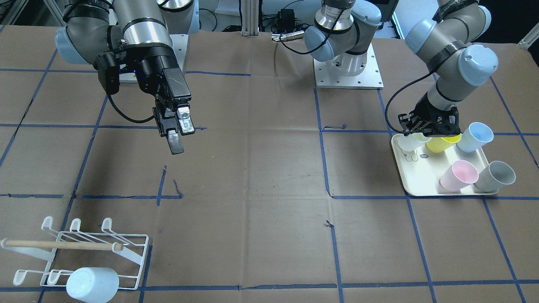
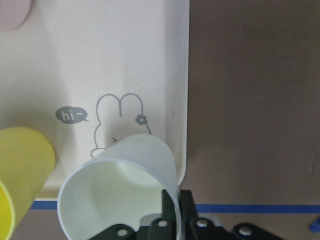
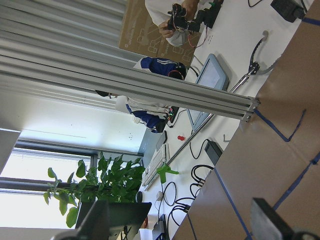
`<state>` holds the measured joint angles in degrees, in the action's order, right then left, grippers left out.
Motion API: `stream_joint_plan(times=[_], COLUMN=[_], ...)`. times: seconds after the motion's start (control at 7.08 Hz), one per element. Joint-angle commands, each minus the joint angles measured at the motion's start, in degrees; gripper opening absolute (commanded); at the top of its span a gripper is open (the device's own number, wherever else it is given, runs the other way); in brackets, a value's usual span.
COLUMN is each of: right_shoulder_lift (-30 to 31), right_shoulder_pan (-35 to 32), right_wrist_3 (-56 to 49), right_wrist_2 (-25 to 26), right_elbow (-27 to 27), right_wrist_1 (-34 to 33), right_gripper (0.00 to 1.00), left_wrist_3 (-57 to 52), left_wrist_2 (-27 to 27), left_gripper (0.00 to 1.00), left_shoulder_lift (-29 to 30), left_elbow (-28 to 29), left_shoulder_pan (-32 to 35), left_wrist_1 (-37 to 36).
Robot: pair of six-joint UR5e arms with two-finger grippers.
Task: Transfer IKEA cup to right arm and place on rack
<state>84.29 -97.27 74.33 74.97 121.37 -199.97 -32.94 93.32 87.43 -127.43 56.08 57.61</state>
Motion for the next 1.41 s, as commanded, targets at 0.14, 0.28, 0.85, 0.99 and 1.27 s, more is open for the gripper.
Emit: stream_joint_plan(times=[0.14,0.28,0.85,0.99,1.27], right_shoulder_lift=[-0.44,-1.05,-2.03,-2.11,-2.2], right_shoulder_pan=[-2.04,-2.05,-1.96,-1.96,-1.87], right_wrist_3=[10.88,12.58,12.77,13.38,13.38], right_wrist_2=[0.09,0.09,0.09,0.35,0.71], right_elbow=[0.1,0.79,2.03,2.12,2.2], right_wrist_1=[-1.11,-3.47,-6.22,-6.22,-6.05], right_gripper=[1.0,1.0,1.0,1.0,1.0], left_wrist_3=[0.24,-0.02,0.07,0.24,0.16], left_wrist_2=[-0.68,-0.85,-6.34,-12.4,-31.01], left_gripper=[0.0,0.0,0.0,0.0,0.0], left_shoulder_lift=[1.07,1.34,12.3,13.46,14.08], left_elbow=[13.2,20.13,43.55,44.36,41.92], left_shoulder_pan=[0.7,1.14,8.59,9.66,10.28], left_wrist_1=[7.73,13.95,22.9,21.33,11.06])
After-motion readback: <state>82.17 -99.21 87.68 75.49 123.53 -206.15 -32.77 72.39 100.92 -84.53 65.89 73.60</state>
